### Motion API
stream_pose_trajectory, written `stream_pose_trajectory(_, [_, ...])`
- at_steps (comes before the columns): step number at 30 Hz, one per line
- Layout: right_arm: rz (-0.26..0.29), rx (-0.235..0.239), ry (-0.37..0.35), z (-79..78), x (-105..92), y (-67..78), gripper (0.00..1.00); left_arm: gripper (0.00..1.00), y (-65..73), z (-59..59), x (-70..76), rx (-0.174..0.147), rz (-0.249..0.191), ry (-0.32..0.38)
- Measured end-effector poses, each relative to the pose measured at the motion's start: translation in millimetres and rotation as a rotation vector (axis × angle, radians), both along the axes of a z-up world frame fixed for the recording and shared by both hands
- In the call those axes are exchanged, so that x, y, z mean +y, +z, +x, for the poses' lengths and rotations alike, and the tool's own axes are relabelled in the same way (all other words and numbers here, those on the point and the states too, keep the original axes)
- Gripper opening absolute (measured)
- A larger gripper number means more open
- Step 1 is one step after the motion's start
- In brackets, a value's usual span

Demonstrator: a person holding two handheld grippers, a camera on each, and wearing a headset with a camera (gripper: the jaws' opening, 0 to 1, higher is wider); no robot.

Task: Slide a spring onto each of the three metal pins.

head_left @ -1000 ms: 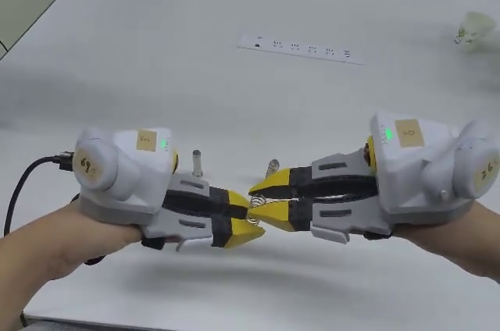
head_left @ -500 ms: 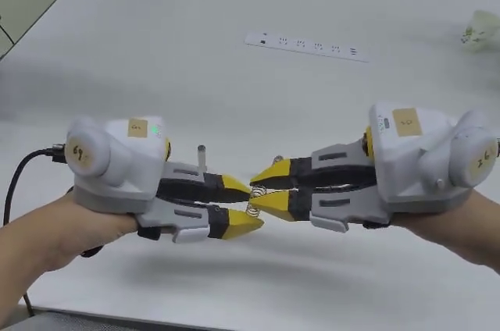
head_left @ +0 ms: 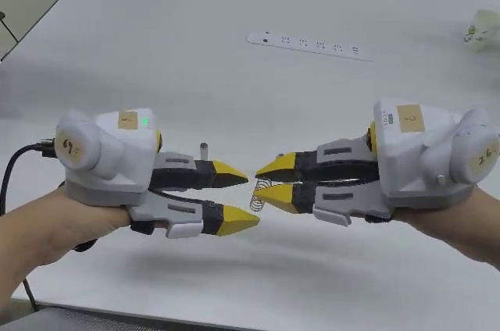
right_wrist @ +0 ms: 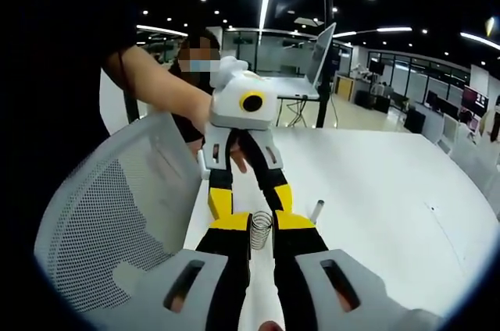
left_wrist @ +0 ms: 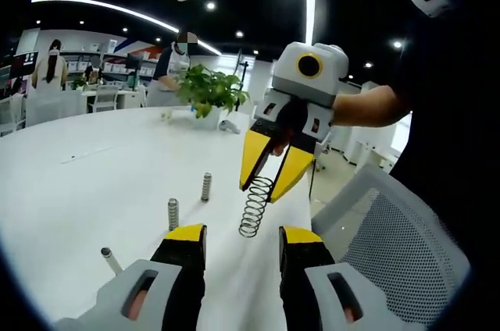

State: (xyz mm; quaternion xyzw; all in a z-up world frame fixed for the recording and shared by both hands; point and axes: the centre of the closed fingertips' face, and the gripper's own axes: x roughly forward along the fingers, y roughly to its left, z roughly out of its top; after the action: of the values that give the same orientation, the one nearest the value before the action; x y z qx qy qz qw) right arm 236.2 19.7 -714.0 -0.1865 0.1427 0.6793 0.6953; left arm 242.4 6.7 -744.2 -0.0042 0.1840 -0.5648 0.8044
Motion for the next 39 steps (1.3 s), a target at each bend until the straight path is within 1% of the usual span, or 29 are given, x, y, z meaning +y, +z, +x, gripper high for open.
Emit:
stream_pose_trajectory(3, [-0.004,-0.004,-0.001,0.2,-0.1,-0.8,0.07,0.34,-1.2,0.6,2.9,-0.008,0.011,0.007])
stream_pose_trajectory(6, [-0.002,-0.002,-0.002,0.3,0.3,-1.0,0.07,0.35,-1.3,-0.4,5.8,-0.003,0.011,0.010])
stream_pose_trajectory(10, [-0.005,-0.008,-0.004,1.1,0.6,-2.0,0.07,0.42,-0.5,-1.1,9.1,-0.003,0.008,0.014])
stream_pose_trajectory(17, [-0.011,-0.016,-0.004,2.9,0.7,-3.4,0.07,0.53,1.1,2.8,19.4,-0.017,0.012,0.059])
stream_pose_trajectory(19, [-0.010,-0.016,-0.004,3.1,1.3,-3.3,0.07,0.57,0.5,4.1,22.3,-0.017,0.014,0.070])
stream_pose_trajectory(23, [-0.006,-0.017,-0.008,4.1,2.1,-2.9,0.07,0.61,-1.0,4.9,26.9,-0.013,0.017,0.084])
stream_pose_trajectory(26, [-0.011,-0.024,-0.009,5.2,1.8,-3.7,0.07,0.67,-1.6,6.7,31.2,-0.014,0.020,0.103])
stream_pose_trajectory(30, [-0.013,-0.027,-0.015,7.0,1.5,-3.8,0.07,0.71,-1.3,8.2,39.8,-0.015,0.018,0.128])
stream_pose_trajectory(32, [-0.015,-0.032,-0.018,8.2,1.3,-4.1,0.07,0.75,-1.7,9.8,44.2,-0.016,0.021,0.143])
stream_pose_trajectory(33, [-0.016,-0.032,-0.020,8.7,1.2,-4.3,0.07,0.78,-2.4,12.4,48.2,-0.017,0.026,0.165])
stream_pose_trajectory(34, [-0.015,-0.033,-0.023,9.4,1.2,-4.4,0.07,0.83,-2.3,14.7,51.0,-0.026,0.029,0.179])
stream_pose_trajectory(36, [-0.020,-0.035,-0.027,10.8,1.0,-5.7,0.07,0.90,-2.1,17.8,56.6,-0.028,0.031,0.199])
stream_pose_trajectory(39, [-0.028,-0.038,-0.026,11.6,1.3,-7.3,0.07,0.95,-1.1,21.6,63.0,-0.030,0.031,0.220])
